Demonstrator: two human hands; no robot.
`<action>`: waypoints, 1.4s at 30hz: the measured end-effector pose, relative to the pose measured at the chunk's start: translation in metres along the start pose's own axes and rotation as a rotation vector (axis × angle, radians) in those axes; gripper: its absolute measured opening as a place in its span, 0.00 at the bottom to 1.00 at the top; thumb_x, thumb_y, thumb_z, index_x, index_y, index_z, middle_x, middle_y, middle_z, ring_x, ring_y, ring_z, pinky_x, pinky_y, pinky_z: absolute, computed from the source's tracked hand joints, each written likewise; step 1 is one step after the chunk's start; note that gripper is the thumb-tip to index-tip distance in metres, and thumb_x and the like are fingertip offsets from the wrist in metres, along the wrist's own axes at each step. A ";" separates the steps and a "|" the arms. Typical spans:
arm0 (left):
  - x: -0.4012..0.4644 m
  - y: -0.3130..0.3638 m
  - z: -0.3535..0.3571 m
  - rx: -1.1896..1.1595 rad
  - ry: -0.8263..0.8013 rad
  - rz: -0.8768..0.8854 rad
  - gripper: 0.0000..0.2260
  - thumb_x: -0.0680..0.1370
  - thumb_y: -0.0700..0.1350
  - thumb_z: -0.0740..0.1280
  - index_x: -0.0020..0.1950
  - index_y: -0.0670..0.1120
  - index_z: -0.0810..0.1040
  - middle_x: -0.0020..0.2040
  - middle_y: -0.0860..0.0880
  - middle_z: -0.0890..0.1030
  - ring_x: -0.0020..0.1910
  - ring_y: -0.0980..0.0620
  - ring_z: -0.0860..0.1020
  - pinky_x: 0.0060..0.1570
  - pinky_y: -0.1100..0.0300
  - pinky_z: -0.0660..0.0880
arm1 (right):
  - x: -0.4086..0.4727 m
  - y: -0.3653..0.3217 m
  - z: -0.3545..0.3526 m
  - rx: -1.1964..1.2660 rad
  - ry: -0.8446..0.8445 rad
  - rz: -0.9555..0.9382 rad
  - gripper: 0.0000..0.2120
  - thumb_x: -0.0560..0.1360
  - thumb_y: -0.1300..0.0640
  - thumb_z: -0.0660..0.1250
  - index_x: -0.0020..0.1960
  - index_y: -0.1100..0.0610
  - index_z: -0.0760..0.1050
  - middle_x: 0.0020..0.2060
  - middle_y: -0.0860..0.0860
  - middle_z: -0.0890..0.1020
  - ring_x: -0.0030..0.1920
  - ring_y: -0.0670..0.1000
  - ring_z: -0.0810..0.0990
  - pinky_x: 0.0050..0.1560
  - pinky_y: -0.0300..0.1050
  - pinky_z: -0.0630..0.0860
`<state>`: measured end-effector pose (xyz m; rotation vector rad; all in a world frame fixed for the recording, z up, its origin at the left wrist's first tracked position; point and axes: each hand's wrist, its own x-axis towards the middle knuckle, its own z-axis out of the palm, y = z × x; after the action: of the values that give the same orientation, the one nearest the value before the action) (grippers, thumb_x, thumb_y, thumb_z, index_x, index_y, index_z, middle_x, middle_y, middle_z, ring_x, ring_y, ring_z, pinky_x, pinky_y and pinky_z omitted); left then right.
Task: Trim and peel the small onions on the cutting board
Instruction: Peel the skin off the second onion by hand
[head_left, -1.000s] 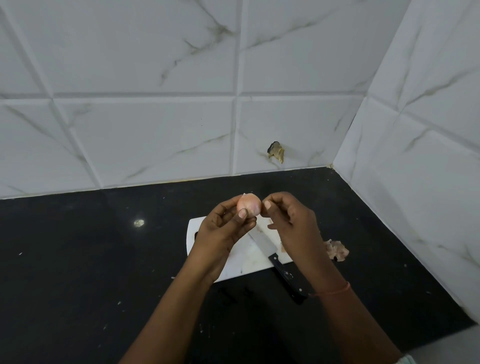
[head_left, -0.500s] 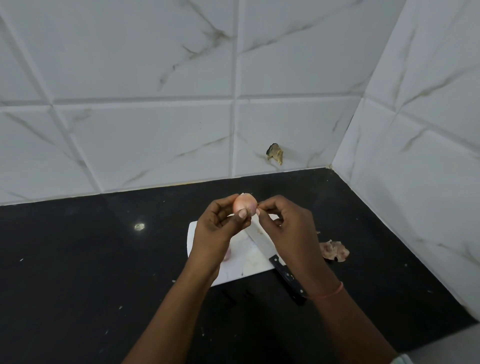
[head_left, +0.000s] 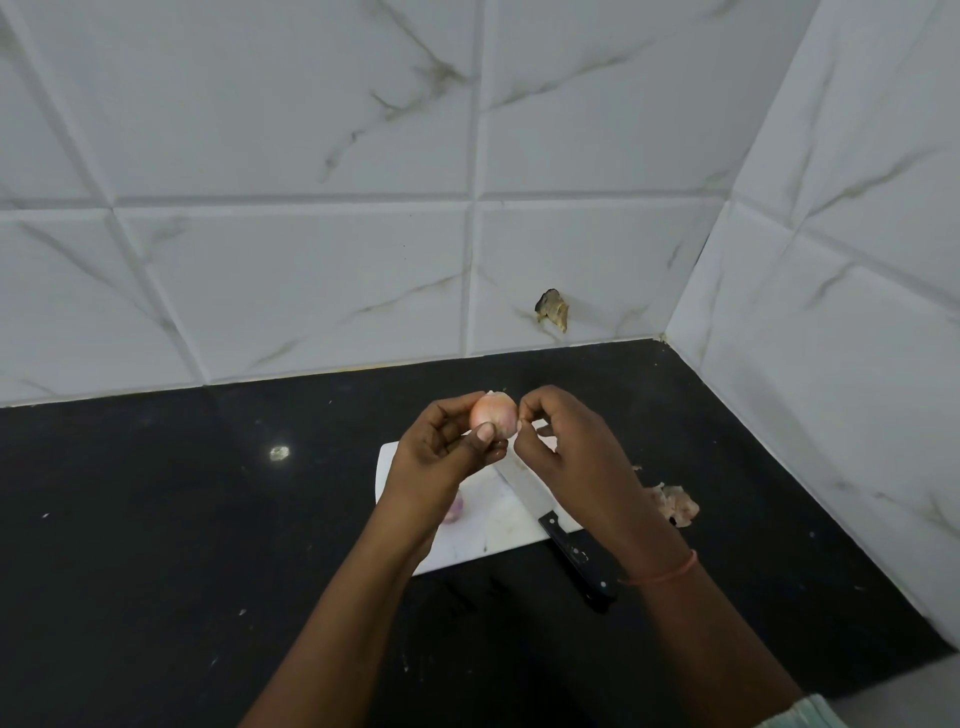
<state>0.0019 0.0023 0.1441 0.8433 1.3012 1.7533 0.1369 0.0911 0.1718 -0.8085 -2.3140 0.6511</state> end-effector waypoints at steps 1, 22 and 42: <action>0.000 0.000 0.000 -0.003 -0.002 -0.009 0.16 0.76 0.41 0.70 0.63 0.43 0.78 0.57 0.45 0.84 0.56 0.46 0.83 0.54 0.54 0.81 | 0.000 0.000 0.000 0.000 0.005 0.001 0.02 0.76 0.54 0.63 0.45 0.49 0.70 0.42 0.45 0.77 0.45 0.45 0.76 0.47 0.47 0.78; -0.002 0.008 0.004 -0.269 -0.001 -0.130 0.17 0.78 0.38 0.67 0.66 0.41 0.75 0.60 0.43 0.83 0.59 0.45 0.82 0.58 0.55 0.79 | -0.005 -0.003 0.015 0.239 0.274 0.044 0.03 0.75 0.57 0.71 0.48 0.54 0.79 0.43 0.43 0.82 0.47 0.43 0.81 0.48 0.44 0.79; -0.006 0.013 0.013 -0.315 0.053 -0.266 0.12 0.80 0.41 0.66 0.62 0.40 0.79 0.51 0.45 0.86 0.49 0.51 0.83 0.49 0.64 0.80 | -0.003 0.005 0.017 0.594 0.215 0.371 0.03 0.76 0.60 0.66 0.47 0.53 0.77 0.44 0.51 0.83 0.48 0.54 0.83 0.45 0.55 0.83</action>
<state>0.0130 0.0005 0.1594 0.4277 1.0762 1.7146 0.1293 0.0882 0.1561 -0.9585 -1.6475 1.2657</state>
